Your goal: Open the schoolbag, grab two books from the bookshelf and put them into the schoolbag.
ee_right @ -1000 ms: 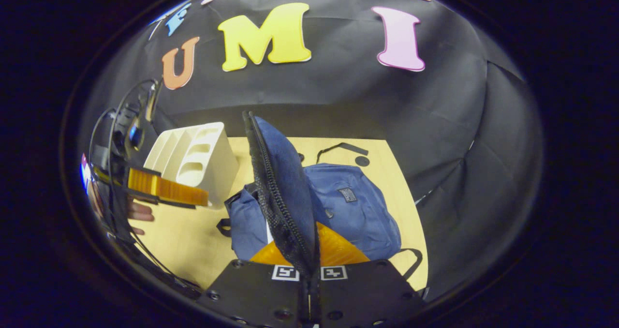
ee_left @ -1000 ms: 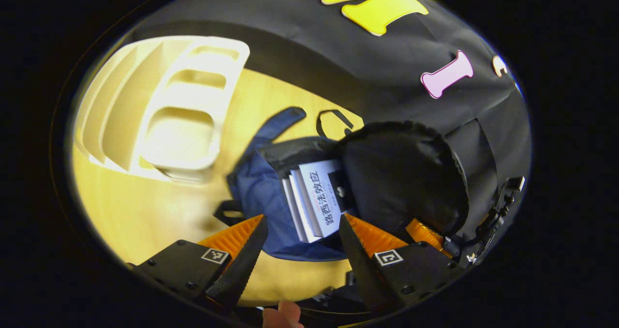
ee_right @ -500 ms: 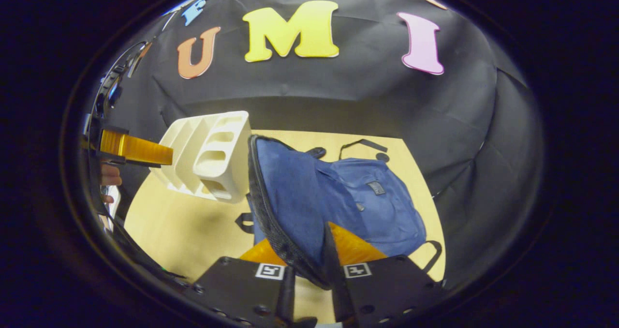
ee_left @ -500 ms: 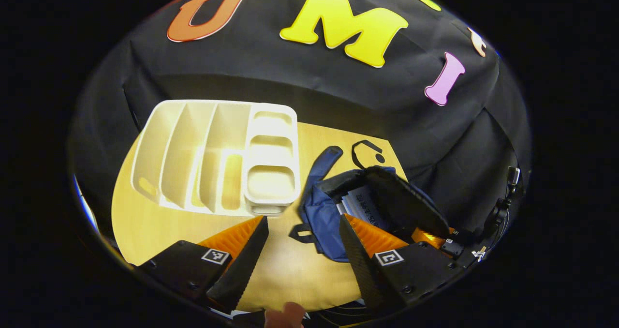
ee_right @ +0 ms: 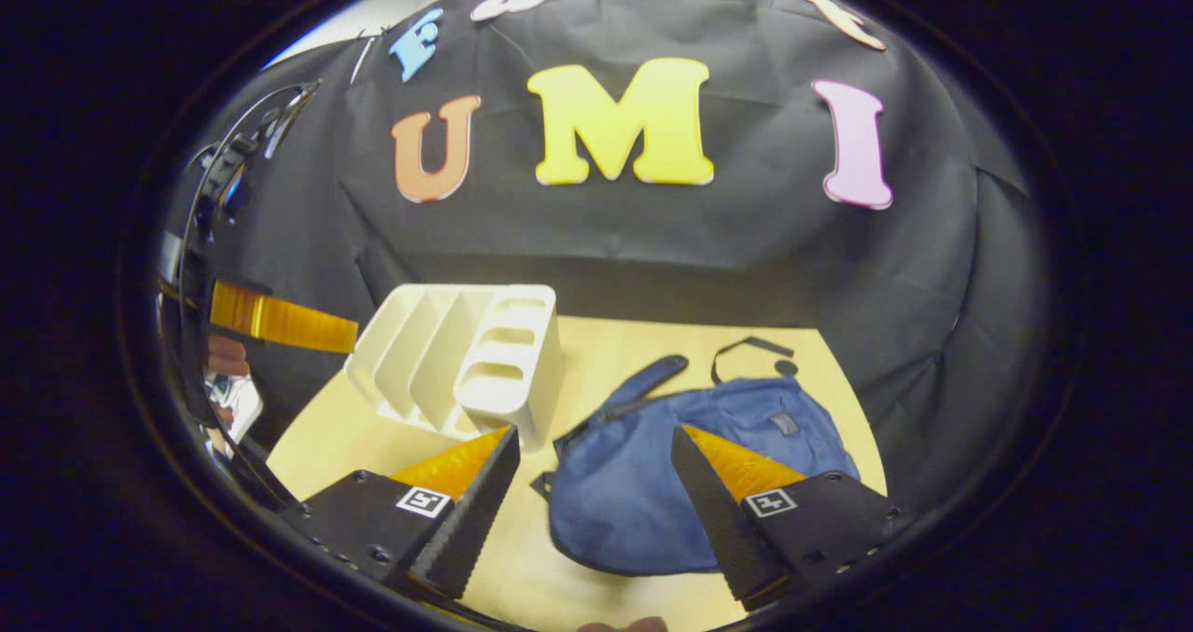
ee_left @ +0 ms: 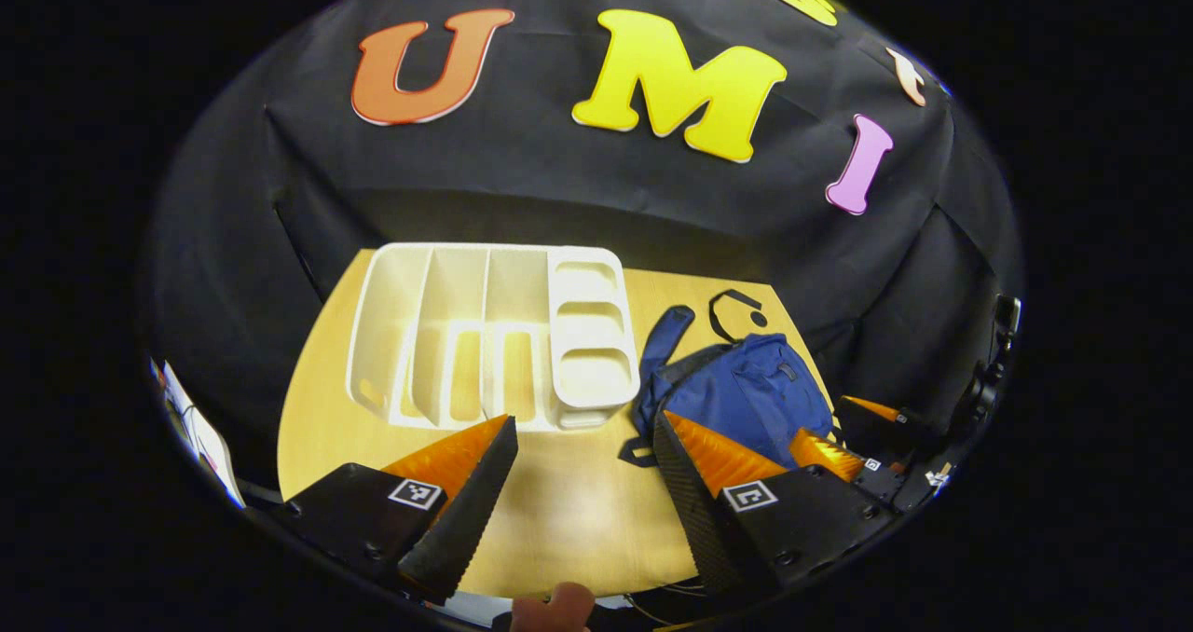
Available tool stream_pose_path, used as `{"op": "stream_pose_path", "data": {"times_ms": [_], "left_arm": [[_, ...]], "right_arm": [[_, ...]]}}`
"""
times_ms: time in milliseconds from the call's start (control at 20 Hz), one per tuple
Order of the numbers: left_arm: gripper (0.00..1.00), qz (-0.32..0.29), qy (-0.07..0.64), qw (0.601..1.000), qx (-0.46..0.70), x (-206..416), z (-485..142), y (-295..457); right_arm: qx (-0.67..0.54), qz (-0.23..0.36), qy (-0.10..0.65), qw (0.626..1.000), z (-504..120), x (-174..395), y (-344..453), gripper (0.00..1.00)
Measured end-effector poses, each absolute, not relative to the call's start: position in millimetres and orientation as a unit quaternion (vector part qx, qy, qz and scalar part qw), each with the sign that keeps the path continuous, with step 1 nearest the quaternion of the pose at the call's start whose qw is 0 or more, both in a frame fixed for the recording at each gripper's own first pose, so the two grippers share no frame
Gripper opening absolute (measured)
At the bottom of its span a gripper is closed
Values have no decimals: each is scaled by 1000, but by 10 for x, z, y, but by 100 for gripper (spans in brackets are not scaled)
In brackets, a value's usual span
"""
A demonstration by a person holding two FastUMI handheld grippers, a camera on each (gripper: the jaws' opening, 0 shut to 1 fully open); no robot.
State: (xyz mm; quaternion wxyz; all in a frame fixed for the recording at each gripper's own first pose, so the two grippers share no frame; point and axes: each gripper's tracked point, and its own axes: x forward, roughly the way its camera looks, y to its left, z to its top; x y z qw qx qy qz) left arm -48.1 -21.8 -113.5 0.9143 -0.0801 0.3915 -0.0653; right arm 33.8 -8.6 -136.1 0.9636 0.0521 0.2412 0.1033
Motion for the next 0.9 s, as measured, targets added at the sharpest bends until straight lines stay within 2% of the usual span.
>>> {"op": "stream_pose_path", "data": {"times_ms": [300,550,700,750,800,900], "left_arm": [[93,-49,233,971,-7,-211,-299,-14],[95,-27,106,994,-10,-173,434,-3],[96,-10,61,998,-24,-153,668,1],[89,-8,54,998,-24,-153,684,2],[96,-3,51,998,-22,-155,699,28],[96,-1,48,998,-27,-176,713,22]], "right_arm": [[65,74,131,986,-529,551,-126,98],[59,65,35,996,214,551,-94,97],[39,53,-27,997,625,489,-90,96],[34,49,-43,997,713,466,-68,96],[30,47,-53,997,769,428,-58,98],[27,46,-59,997,787,395,-30,96]]}}
